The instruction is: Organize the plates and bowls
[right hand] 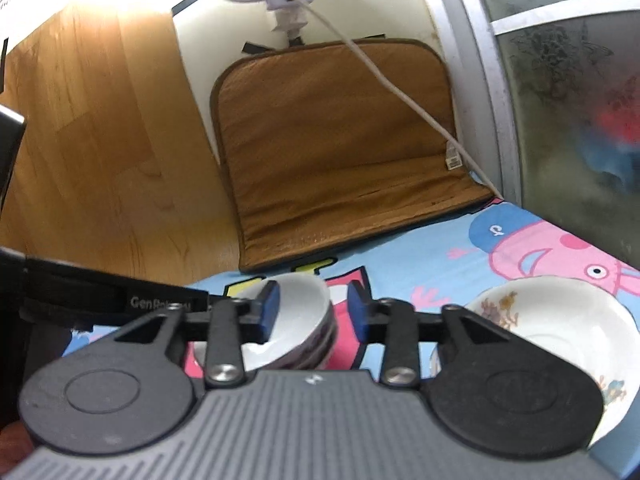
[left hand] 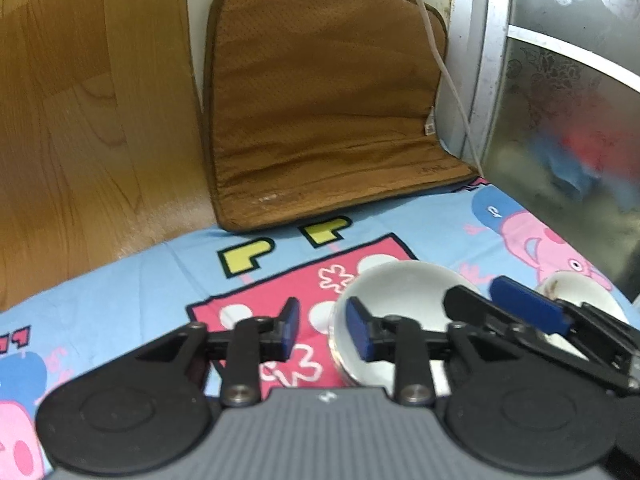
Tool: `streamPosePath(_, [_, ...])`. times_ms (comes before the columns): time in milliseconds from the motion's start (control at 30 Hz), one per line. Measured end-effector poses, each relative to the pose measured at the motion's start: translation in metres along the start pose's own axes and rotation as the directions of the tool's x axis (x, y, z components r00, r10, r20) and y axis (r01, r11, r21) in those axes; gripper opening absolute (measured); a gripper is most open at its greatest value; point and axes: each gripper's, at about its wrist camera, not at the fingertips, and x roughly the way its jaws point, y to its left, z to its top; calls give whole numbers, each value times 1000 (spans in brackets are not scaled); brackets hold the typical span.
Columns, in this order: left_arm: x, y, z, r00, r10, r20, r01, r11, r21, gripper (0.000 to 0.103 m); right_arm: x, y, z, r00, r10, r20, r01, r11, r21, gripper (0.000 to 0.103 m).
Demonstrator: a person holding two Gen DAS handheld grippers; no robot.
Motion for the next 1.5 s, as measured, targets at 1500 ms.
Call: streamPosePath(1500, [-15,21,-7,994,108,-16,-108,994,-10,72,-2,-48,57,976,123,-180,-108,990,90,58])
